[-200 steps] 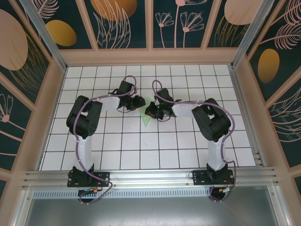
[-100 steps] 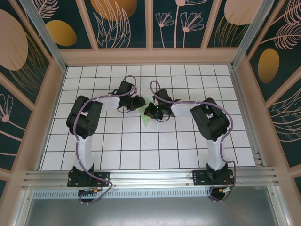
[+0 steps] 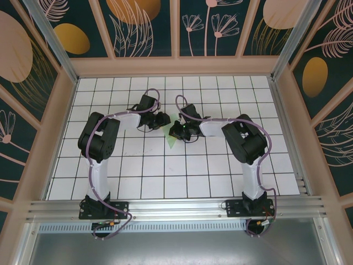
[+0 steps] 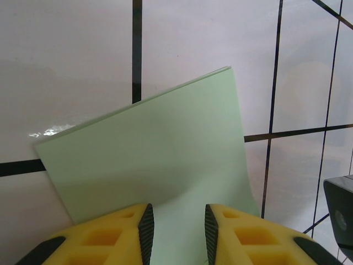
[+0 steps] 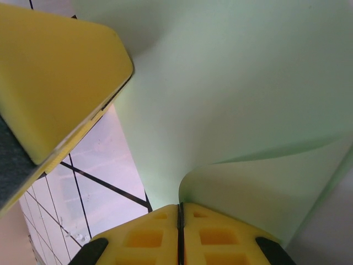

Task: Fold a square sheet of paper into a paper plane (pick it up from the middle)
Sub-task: Third fold the triangle at the center of the table.

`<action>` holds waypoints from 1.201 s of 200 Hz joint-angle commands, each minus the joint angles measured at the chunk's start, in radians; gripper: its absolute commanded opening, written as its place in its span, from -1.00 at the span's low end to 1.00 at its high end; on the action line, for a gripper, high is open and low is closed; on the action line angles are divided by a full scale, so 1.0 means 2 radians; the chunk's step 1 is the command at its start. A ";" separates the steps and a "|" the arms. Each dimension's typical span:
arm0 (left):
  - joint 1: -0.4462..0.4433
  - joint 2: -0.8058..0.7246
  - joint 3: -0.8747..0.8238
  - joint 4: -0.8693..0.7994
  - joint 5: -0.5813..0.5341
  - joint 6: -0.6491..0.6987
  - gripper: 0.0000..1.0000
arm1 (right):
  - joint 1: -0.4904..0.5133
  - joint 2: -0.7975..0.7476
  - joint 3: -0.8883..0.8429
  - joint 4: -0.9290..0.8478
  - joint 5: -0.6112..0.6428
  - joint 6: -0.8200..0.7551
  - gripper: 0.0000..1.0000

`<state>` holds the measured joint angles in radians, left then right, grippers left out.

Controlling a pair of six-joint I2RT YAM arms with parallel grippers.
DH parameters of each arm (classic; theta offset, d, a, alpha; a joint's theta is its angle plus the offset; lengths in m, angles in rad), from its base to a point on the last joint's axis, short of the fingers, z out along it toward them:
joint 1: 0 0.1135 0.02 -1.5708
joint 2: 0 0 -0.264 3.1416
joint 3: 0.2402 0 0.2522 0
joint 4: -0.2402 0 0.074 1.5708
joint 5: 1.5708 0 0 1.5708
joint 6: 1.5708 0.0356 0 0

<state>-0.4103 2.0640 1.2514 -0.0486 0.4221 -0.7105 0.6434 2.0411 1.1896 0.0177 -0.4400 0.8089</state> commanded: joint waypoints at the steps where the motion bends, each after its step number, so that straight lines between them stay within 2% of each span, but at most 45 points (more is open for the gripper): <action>1: 0.001 0.018 0.000 -0.014 0.003 0.004 -0.31 | 0.004 0.011 0.011 -0.013 0.002 -0.010 -0.80; 33: 0.001 0.015 0.001 -0.015 0.004 0.001 -0.31 | 0.004 0.013 0.011 -0.016 0.002 -0.012 -0.75; 57: 0.003 0.002 0.001 -0.014 -0.005 -0.006 -0.31 | 0.003 0.016 0.009 -0.021 0.004 -0.016 -0.58; 81: 0.027 -0.026 -0.013 0.006 -0.006 -0.027 -0.31 | 0.003 0.017 0.005 -0.022 0.001 -0.020 -0.38; 101: 0.045 -0.047 -0.024 0.014 -0.008 -0.035 -0.30 | 0.003 0.017 0.001 -0.020 0.000 -0.022 -0.30; 135: 0.058 -0.068 -0.040 0.019 -0.004 -0.036 -0.28 | 0.004 0.015 -0.003 -0.018 0.000 -0.027 -0.27; 240: 0.057 -0.081 -0.066 0.041 0.052 -0.036 -0.33 | -0.005 -0.002 -0.039 0.011 -0.004 -0.029 -0.26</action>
<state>-0.2935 1.9385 1.1416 0.0044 0.4820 -0.7757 0.6430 2.0293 1.1561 0.1005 -0.4805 0.7822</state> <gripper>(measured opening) 0.342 0.382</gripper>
